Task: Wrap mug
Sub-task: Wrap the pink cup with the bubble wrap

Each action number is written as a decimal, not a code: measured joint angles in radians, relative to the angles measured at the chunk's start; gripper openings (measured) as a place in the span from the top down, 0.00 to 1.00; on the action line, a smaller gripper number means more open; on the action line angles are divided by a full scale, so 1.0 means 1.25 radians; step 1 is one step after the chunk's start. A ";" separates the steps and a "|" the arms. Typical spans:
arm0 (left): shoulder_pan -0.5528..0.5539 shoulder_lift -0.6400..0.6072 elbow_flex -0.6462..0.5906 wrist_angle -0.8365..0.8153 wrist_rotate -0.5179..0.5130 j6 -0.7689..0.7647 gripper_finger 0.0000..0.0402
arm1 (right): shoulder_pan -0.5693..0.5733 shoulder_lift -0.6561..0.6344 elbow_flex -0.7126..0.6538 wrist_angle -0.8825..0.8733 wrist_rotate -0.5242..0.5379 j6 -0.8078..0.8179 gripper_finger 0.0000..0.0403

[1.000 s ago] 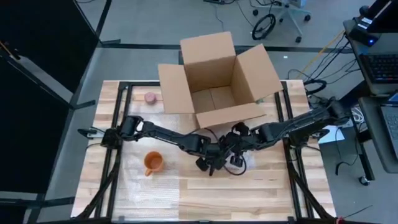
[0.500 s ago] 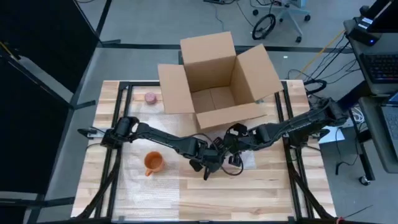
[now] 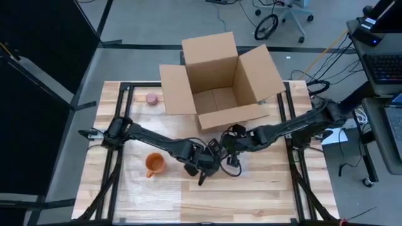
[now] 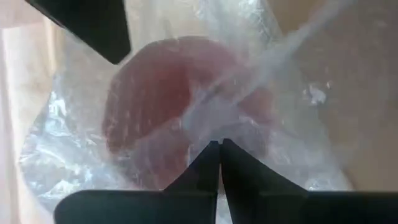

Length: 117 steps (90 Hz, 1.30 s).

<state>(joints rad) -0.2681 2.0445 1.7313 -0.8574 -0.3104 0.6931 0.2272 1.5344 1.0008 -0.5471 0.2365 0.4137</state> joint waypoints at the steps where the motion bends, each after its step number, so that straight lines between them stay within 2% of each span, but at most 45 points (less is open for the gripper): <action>1: 0.000 0.000 0.000 -0.007 -0.001 -0.003 0.55 | 0.000 0.001 0.000 0.003 0.000 0.000 1.00; 36: -0.011 -0.133 -0.002 -0.057 -0.004 -0.213 0.55 | -0.002 0.016 0.000 0.068 -0.027 -0.037 1.00; 51: -0.011 -0.194 -0.061 -0.053 0.006 -0.313 0.55 | -0.011 0.086 0.002 0.108 -0.051 -0.054 1.00; 64: -0.011 -0.224 -0.157 -0.001 0.021 -0.381 0.55 | -0.019 0.145 0.003 0.095 -0.076 -0.047 1.00; 81: -0.011 -0.225 -0.277 0.168 0.040 -0.410 0.55 | -0.026 0.193 0.004 0.119 -0.097 -0.042 1.00; 91: -0.006 -0.224 -0.333 0.266 0.045 -0.410 0.55 | -0.025 0.187 0.003 0.120 -0.096 -0.046 1.00; 110: -0.001 -0.223 -0.354 0.291 0.047 -0.423 0.55 | -0.027 0.129 -0.004 0.126 -0.091 -0.062 1.00; 117: 0.004 -0.223 -0.402 0.366 0.052 -0.424 0.55 | -0.030 0.120 -0.003 0.126 -0.091 -0.062 1.00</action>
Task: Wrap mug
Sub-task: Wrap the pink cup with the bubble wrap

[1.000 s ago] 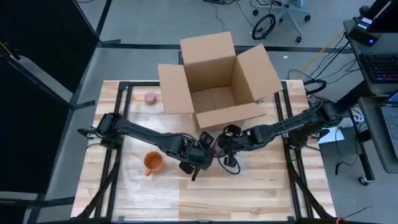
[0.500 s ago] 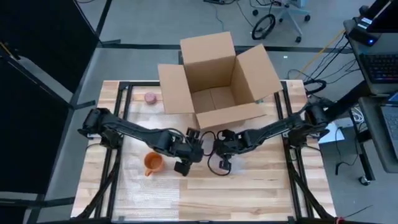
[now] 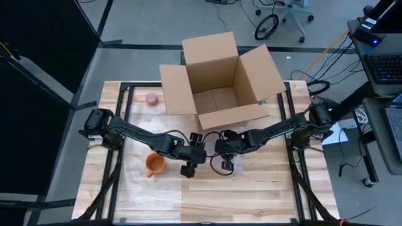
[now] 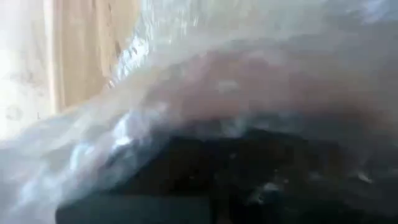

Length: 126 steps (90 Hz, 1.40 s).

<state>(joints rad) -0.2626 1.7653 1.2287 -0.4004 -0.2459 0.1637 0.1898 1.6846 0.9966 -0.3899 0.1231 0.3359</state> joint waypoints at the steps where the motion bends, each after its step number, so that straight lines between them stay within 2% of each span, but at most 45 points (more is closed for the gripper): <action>1: 0.001 0.000 -0.009 0.014 0.001 0.000 0.55 | 0.000 0.000 0.000 0.000 0.000 0.000 1.00; 16: 0.035 0.001 -0.110 0.225 0.002 -0.001 0.55 | 0.000 0.000 0.000 0.003 -0.001 -0.007 1.00; 24: 0.058 0.015 -0.141 0.291 0.004 -0.002 0.55 | 0.000 0.000 0.000 0.004 -0.003 -0.013 1.00; 48: 0.108 0.082 -0.154 0.388 0.166 -0.044 0.55 | 0.001 -0.002 0.002 0.014 -0.021 -0.053 1.00; 70: 0.062 0.112 -0.154 0.448 0.238 -0.089 0.55 | 0.036 -0.004 0.004 0.016 -0.099 -0.053 1.00; 86: -0.007 0.117 -0.154 0.501 0.239 -0.106 0.55 | 0.100 -0.004 0.007 0.015 -0.106 -0.019 1.00; 93: -0.027 0.117 -0.151 0.511 0.215 -0.105 0.55 | 0.128 -0.004 0.013 0.013 -0.107 -0.006 1.00; 110: -0.032 0.117 -0.145 0.496 0.193 -0.104 0.55 | 0.170 -0.003 0.035 -0.017 -0.107 -0.003 1.00; 126: -0.032 0.072 -0.144 0.443 0.124 -0.102 0.55 | 0.175 -0.003 0.035 -0.035 -0.106 0.022 1.00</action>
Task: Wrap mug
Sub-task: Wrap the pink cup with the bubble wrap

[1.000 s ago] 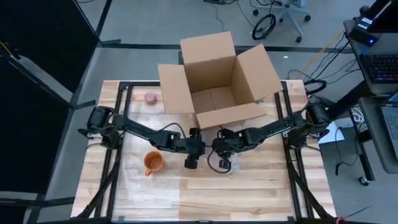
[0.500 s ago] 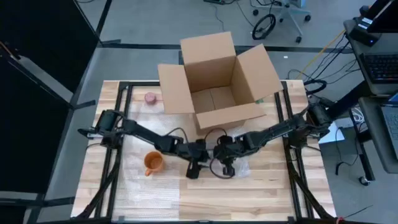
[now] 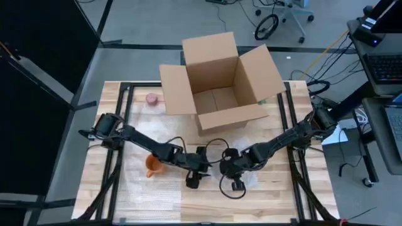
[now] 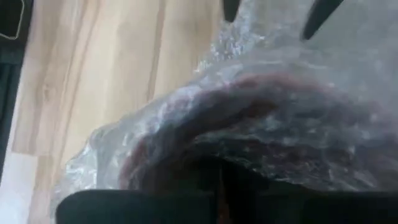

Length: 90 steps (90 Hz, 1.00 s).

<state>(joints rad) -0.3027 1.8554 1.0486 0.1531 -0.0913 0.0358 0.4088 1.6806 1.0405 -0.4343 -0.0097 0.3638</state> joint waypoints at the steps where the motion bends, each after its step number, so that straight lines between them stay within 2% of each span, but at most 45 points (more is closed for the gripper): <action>1: 0.000 -0.005 0.000 -0.005 -0.004 0.000 0.55 | 0.000 0.000 0.000 0.000 0.000 0.002 1.00; 18: 0.002 -0.049 0.000 -0.085 -0.028 0.005 0.55 | -0.001 0.000 0.000 0.004 0.002 0.022 0.95; 35: 0.002 -0.057 -0.001 -0.115 -0.063 0.021 0.55 | -0.027 0.000 0.006 -0.002 0.004 0.057 0.77; 47: 0.002 -0.058 -0.001 -0.117 -0.066 0.026 0.55 | -0.035 0.000 0.069 -0.078 0.002 0.047 0.64; 57: 0.002 -0.058 -0.001 -0.118 -0.066 0.026 0.55 | -0.034 0.000 0.119 -0.132 0.002 0.031 0.57; 71: 0.002 -0.058 -0.001 -0.118 -0.068 0.026 0.55 | -0.034 0.000 0.167 -0.192 0.002 0.020 0.53; 90: 0.002 -0.093 -0.001 -0.151 -0.096 0.040 0.55 | -0.034 0.000 0.240 -0.283 0.005 0.017 0.52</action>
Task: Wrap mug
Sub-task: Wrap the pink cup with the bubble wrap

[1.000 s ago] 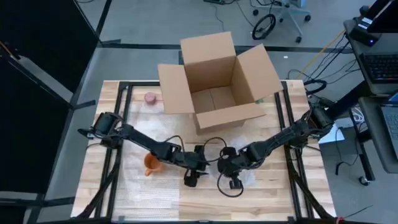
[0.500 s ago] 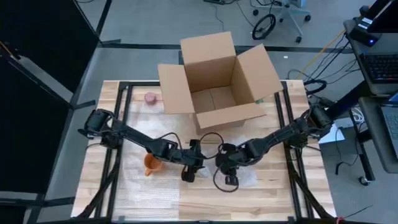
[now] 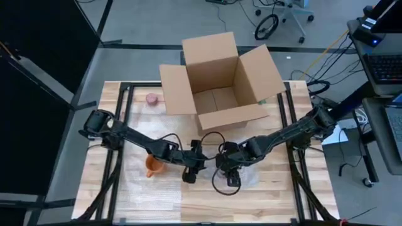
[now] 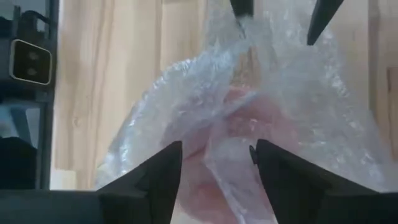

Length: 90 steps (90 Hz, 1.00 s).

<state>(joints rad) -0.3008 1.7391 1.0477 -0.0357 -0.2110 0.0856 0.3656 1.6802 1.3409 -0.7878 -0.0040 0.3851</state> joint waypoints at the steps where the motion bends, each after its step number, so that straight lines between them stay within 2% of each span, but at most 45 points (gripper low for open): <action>1: 0.000 -0.004 0.000 -0.005 -0.004 0.000 0.55 | 0.000 0.000 0.005 -0.007 0.001 0.000 0.52; 24: 0.002 -0.091 0.000 -0.076 -0.064 0.001 0.55 | 0.000 -0.020 0.078 -0.157 0.075 0.014 0.52; 34: 0.005 -0.121 0.000 -0.039 -0.060 -0.001 0.57 | 0.006 -0.058 0.071 -0.205 0.122 0.049 0.53; 41: 0.006 -0.126 0.001 0.013 -0.025 -0.001 0.60 | 0.018 -0.089 0.043 -0.196 0.145 0.078 0.56; 52: 0.006 -0.100 0.001 0.077 0.038 -0.002 0.69 | 0.048 -0.121 -0.021 -0.148 0.183 0.115 0.63; 79: 0.011 -0.026 0.000 0.087 0.058 -0.005 0.95 | 0.064 -0.124 -0.145 -0.065 0.233 0.169 0.96; 90: 0.010 -0.026 0.000 0.091 0.063 -0.019 0.99 | 0.064 -0.121 -0.155 0.041 0.211 0.142 0.98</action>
<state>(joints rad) -0.2886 1.7065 1.0473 0.0779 -0.1326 0.0614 0.4458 1.5292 1.1469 -0.7368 0.2594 0.5626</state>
